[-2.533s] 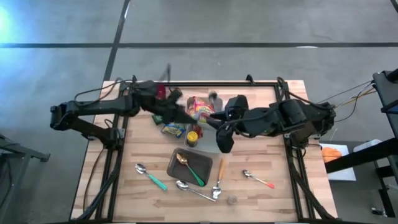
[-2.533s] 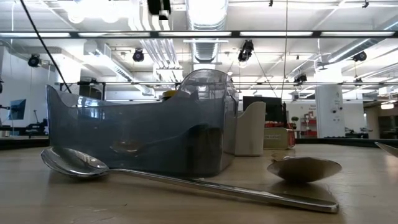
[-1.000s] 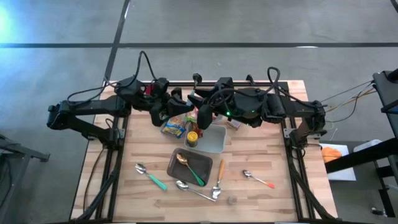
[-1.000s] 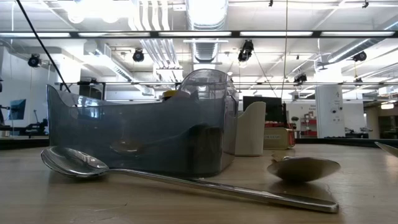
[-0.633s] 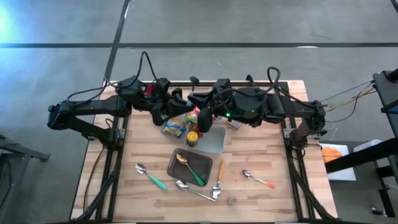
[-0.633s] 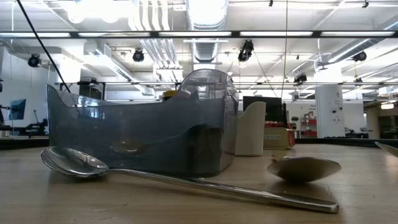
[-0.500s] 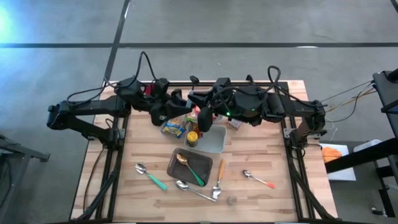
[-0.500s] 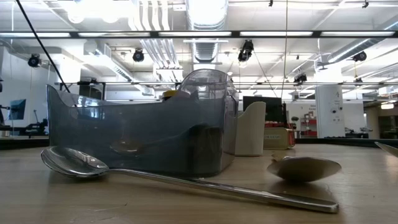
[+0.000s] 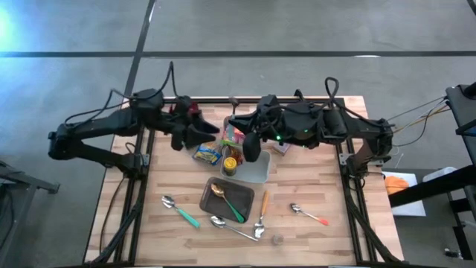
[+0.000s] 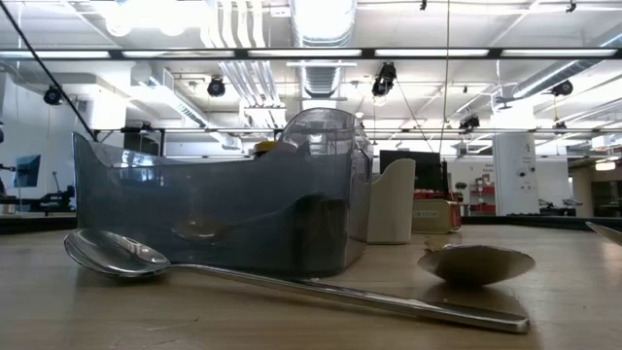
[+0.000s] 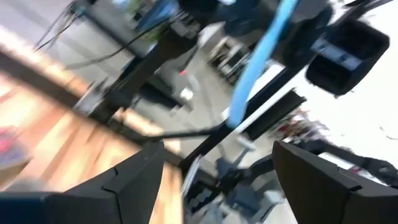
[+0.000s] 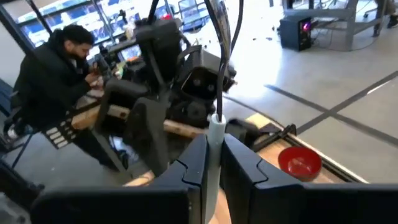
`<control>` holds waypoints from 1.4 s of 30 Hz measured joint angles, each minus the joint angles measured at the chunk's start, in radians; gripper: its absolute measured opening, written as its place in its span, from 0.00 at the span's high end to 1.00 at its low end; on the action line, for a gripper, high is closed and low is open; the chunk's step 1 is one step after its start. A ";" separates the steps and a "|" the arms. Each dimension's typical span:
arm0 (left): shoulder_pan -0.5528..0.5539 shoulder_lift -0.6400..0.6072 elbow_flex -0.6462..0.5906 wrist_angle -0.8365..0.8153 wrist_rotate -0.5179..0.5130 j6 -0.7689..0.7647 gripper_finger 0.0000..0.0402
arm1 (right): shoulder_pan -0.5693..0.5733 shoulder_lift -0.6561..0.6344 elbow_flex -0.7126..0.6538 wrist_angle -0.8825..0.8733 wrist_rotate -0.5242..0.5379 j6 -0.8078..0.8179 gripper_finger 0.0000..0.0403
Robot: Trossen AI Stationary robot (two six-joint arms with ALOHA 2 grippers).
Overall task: Pick & Place Food Item
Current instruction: Put the blue spoon into the black bin
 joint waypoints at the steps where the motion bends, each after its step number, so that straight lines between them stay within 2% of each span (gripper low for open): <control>1: 0.010 -0.015 0.000 -0.051 0.000 0.002 0.24 | 0.000 -0.001 0.000 -0.020 -0.023 0.011 0.94; 7: 0.054 -0.100 0.000 -0.330 -0.047 0.016 0.24 | 0.001 0.019 -0.004 -0.172 -0.132 0.126 0.94; 14: 0.063 -0.171 0.000 -0.517 -0.076 0.059 0.24 | 0.001 0.092 -0.041 -0.323 -0.328 0.222 0.94; 24: 0.062 -0.186 0.000 -0.797 -0.080 0.116 0.24 | 0.000 0.255 -0.078 -0.338 -0.607 0.222 0.94; 32: 0.062 -0.213 0.000 -0.918 -0.079 0.151 0.24 | 0.001 0.384 -0.087 -0.339 -0.712 0.220 0.94; 42: 0.062 -0.292 0.000 -0.928 -0.068 0.161 0.24 | 0.008 0.494 -0.089 -0.333 -0.720 0.228 0.94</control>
